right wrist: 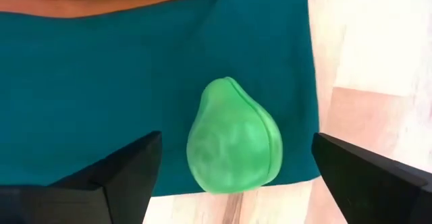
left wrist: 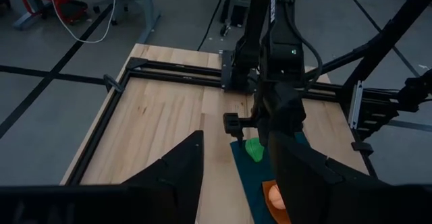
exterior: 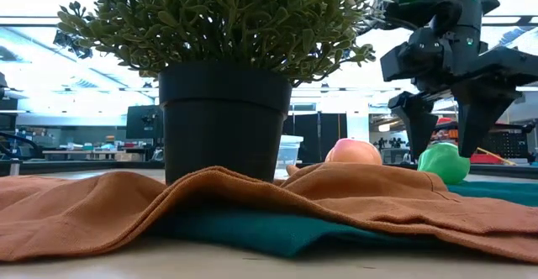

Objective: Pick and placing Produce into tupperware
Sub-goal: Put the pear into the transparent container

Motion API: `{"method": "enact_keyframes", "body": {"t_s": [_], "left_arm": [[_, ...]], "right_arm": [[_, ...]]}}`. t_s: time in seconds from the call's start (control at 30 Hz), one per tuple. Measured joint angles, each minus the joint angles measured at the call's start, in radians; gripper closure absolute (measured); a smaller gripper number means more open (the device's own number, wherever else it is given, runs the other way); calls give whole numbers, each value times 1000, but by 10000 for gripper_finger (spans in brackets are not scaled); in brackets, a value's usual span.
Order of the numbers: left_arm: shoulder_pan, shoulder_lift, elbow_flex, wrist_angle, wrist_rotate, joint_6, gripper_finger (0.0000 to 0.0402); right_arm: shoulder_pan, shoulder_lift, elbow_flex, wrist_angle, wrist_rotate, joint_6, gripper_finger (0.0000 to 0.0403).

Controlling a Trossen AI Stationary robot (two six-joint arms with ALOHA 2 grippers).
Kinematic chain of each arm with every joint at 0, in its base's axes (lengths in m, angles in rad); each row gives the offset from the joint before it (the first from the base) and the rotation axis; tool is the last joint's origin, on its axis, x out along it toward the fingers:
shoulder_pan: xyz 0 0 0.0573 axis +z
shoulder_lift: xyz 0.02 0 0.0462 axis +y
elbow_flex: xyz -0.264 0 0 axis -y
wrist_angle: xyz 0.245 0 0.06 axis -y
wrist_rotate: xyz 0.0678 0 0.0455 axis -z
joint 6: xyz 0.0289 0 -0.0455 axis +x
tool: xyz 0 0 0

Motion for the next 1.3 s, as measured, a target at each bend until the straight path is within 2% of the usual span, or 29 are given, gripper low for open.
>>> {"method": "enact_keyframes", "body": {"t_s": [0.7,1.3], "left_arm": [[0,0,0,-8,0,2,225],[0,0,0,-8,0,4,225]], "right_arm": [[0,42,0,29,-33,14,111],[0,42,0,30,-32,15,202]]}}
